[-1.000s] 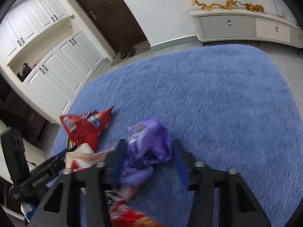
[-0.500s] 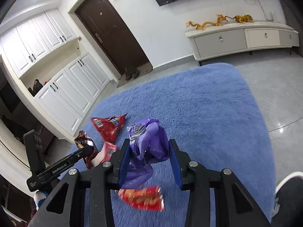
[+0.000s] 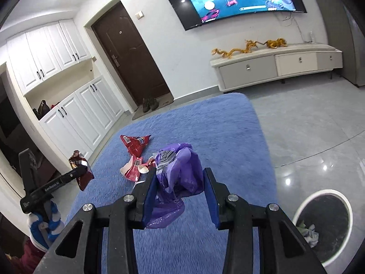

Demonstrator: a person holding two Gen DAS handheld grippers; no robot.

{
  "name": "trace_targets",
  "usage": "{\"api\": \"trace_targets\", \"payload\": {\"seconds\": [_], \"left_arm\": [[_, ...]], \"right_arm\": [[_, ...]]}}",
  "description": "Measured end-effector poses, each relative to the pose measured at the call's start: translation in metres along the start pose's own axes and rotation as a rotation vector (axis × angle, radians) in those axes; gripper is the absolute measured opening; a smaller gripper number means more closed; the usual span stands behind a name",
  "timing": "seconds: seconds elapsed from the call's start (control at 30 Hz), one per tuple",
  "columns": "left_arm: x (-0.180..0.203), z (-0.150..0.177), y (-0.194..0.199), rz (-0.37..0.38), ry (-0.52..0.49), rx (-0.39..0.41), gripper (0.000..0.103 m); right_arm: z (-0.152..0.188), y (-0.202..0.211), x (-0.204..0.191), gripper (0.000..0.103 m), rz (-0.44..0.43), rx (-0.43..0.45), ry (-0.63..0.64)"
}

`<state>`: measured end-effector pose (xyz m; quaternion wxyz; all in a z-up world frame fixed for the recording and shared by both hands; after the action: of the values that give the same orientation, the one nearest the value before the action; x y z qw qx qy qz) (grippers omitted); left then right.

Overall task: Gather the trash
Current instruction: 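Carry the brown chip bag and purple bag to the bin and open both tools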

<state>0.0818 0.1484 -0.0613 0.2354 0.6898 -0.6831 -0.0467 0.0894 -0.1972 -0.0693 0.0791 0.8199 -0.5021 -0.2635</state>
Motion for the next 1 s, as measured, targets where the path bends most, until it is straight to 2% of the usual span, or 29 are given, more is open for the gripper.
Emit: {"api": "trace_targets", "payload": {"seconds": [0.27,0.5,0.63,0.8,1.0], "left_arm": [[0.053,-0.009,0.026,0.086,-0.053,0.023,0.024],[0.126,-0.008,0.025,0.197,-0.118,-0.004,0.024],[0.18,0.0,0.018,0.28,-0.168,-0.037,0.024],[0.252,0.023,0.006,0.393,-0.253,-0.094,0.024],[0.341,0.068,-0.009,0.52,-0.378,-0.185,0.024]], "right_arm": [[-0.006,0.05,0.024,0.037,0.048,0.084,-0.018],[-0.011,0.086,0.066,0.037,0.13,0.154,-0.046],[-0.007,0.102,0.099,0.037,0.196,0.177,-0.094],[0.004,0.126,0.146,0.037,0.304,0.184,-0.147],[0.021,0.143,0.196,0.038,0.409,0.165,-0.208]]}}
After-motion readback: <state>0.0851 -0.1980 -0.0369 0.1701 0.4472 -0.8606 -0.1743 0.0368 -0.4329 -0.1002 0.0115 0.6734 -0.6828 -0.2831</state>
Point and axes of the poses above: each gripper's, at about its wrist camera, not at the fingertips, and y roughly against the way its jaws point, x to its right, z to its underside, the point moved 7 cm from there along -y, roughly the way its jaws point, and after that the axes turned 14 degrees about x, right-handed, at the moved point
